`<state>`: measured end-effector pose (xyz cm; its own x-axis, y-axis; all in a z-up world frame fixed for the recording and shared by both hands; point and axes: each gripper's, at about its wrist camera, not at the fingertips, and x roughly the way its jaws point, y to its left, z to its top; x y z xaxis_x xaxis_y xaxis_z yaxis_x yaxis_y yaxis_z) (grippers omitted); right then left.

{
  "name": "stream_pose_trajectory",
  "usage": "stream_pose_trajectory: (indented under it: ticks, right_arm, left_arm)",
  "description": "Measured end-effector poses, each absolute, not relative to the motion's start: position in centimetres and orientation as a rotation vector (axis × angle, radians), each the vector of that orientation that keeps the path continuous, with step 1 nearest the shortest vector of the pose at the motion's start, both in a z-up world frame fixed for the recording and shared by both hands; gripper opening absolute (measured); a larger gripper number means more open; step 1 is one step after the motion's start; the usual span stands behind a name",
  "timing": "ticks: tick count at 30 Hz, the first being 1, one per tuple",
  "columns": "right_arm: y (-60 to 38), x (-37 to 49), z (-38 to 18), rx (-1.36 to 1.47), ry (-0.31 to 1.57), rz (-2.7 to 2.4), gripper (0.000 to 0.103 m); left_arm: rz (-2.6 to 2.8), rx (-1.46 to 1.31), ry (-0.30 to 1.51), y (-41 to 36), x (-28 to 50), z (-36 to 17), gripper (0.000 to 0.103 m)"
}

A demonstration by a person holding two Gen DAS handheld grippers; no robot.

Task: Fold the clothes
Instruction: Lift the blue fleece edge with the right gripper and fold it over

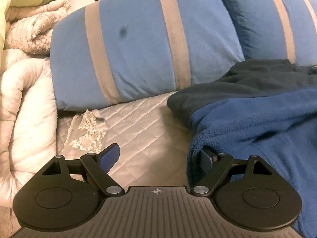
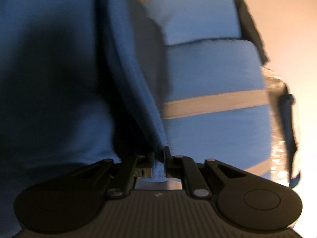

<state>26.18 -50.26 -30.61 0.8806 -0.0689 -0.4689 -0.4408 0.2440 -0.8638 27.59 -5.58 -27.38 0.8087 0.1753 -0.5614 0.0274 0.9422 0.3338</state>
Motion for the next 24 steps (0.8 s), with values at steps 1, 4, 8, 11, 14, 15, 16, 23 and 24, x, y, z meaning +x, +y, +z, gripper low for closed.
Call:
stream_pose_trajectory:
  ticks: [1, 4, 8, 11, 14, 15, 16, 23, 24]
  right_arm:
    - [-50.2, 25.4, -31.1, -1.299, 0.476, 0.294, 0.007]
    - [-49.9, 23.3, -32.1, -1.289, 0.523, 0.378, 0.007]
    - [-50.0, 21.7, -32.6, -1.284, 0.587, 0.456, 0.007]
    - [-50.3, 21.1, -32.4, -1.276, 0.638, 0.485, 0.000]
    - [-50.6, 20.4, -32.3, -1.268, 0.689, 0.514, 0.000]
    - [-50.7, 20.2, -32.3, -1.265, 0.706, 0.524, 0.000]
    - [-50.9, 20.0, -32.2, -1.258, 0.721, 0.531, 0.000]
    - [-51.9, 18.7, -31.3, -1.258, 0.541, 0.465, 0.050]
    - [-51.8, 18.7, -31.5, -1.273, 0.525, 0.467, 0.050]
  left_arm:
    - [0.084, 0.344, 0.632, -5.6, 27.7, -27.5, 0.084]
    - [0.094, 0.365, 0.643, -5.6, 28.0, -28.0, 0.084]
    - [0.099, 0.409, 0.650, -5.8, 28.3, -28.4, 0.085]
    - [0.095, 0.477, 0.657, -6.1, 28.5, -29.2, 0.085]
    - [0.096, 0.462, 0.672, -6.1, 28.5, -29.6, 0.085]
    - [0.097, 0.451, 0.679, -6.1, 28.5, -29.7, 0.085]
    - [0.097, 0.452, 0.680, -6.1, 28.5, -29.8, 0.085]
    - [0.096, 0.461, 0.678, -6.2, 28.2, -29.7, 0.085]
    - [0.097, 0.459, 0.680, -6.2, 28.3, -29.7, 0.085]
